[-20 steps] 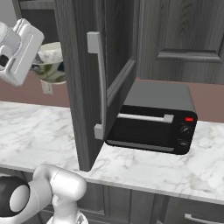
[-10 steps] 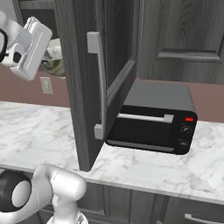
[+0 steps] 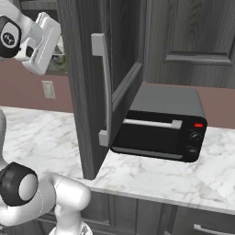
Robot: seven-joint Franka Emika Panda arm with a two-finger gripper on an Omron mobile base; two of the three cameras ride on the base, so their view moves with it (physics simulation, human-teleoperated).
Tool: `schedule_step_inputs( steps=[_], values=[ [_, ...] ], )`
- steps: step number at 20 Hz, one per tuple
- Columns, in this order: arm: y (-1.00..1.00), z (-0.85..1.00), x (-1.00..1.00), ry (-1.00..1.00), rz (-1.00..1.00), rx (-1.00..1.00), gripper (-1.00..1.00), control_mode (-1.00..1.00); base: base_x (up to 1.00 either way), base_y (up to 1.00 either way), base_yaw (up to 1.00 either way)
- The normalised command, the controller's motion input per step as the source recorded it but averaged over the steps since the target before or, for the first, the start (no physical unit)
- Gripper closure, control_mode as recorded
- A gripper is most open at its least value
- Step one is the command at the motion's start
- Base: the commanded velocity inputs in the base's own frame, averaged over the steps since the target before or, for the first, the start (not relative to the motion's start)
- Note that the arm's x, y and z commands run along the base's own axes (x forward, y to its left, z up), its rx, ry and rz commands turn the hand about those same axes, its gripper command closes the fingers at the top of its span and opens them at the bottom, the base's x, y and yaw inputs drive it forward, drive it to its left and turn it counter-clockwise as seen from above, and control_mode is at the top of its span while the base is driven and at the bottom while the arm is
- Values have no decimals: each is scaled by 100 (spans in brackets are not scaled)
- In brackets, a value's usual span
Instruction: Pick up the bowls on the counter and stack them on top of one another in the open cabinet. Place the smaller bowl on top of the larger bowl.
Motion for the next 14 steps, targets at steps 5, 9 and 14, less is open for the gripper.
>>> schedule_step_inputs(
  steps=[5, 9, 14],
  values=[
    [0, 4, 48, 0, 0, 0, 100, -100, 0, 0, 0],
    [0, 2, 47, 0, -1, 0, 100, -100, 0, 0, 0],
    [0, 0, 45, 0, 0, 0, 100, -100, 0, 0, 0]
  ],
)
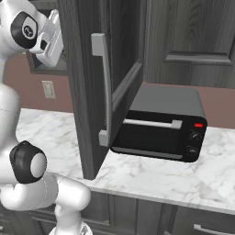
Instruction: Pick up the bowls on the counter and stack them on top of one another in the open cabinet. Place the smaller bowl on top of the larger bowl.
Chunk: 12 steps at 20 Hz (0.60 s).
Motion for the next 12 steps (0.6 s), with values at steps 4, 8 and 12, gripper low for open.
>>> schedule_step_inputs(
  steps=[4, 8, 12],
  values=[
    [0, 0, 42, 0, 0, 0, 100, -100, 0, 0, 0],
    [0, 0, 37, 0, 0, 0, 100, -100, 0, 0, 0],
    [0, 0, 27, 0, 0, 0, 100, -100, 0, 0, 0]
  ],
)
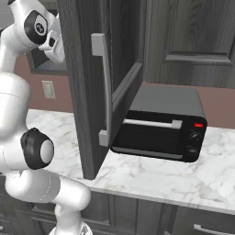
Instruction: Pick up the bowls on the counter and stack them on top of one another in the open cabinet. Place the smaller bowl on top of the larger bowl.
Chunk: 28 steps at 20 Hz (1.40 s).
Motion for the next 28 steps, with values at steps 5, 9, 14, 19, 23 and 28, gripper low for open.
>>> schedule_step_inputs(
  steps=[5, 9, 14, 19, 23, 28],
  values=[
    [0, 0, 25, 0, 0, 0, 100, -100, 0, 0, 0],
    [0, 0, 27, 0, 0, 0, 100, -100, 0, 0, 0],
    [0, -2, 23, 0, 0, -1, 100, -100, 0, 0, 0],
    [0, -9, 19, 0, 0, -2, 100, -100, 0, 0, 0],
    [0, -12, 18, 0, 0, -3, 100, -100, 0, 0, 0],
    [0, -4, 12, 0, 0, -1, 100, -100, 0, 0, 0]
  ],
)
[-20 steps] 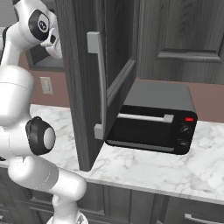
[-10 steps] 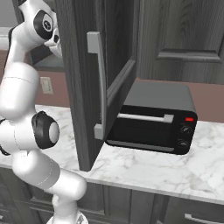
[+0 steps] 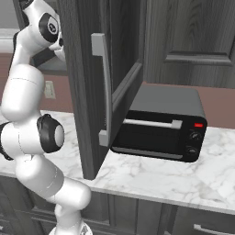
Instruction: Pick up the bowls on the counter and stack them on top of one another in the open cabinet. Place the smaller bowl on top of the larger bowl.
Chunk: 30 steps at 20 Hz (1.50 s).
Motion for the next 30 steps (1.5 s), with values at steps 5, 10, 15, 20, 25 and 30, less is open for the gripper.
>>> schedule_step_inputs(
  steps=[5, 10, 15, 20, 25, 30],
  values=[
    [0, 0, 7, 0, 0, 0, 100, -100, 0, 0, 0],
    [0, 0, 12, 0, 0, 0, 100, -100, 0, 0, 0],
    [0, -2, 17, 0, 0, 0, 100, -100, 0, 0, 0],
    [0, -3, 16, 0, 0, 0, 100, -100, 0, 0, 0],
    [0, -4, 21, 0, 0, 0, 100, -100, 0, 0, 0],
    [0, -4, 18, 0, 0, 0, -100, -100, 0, 0, 0]
  ],
)
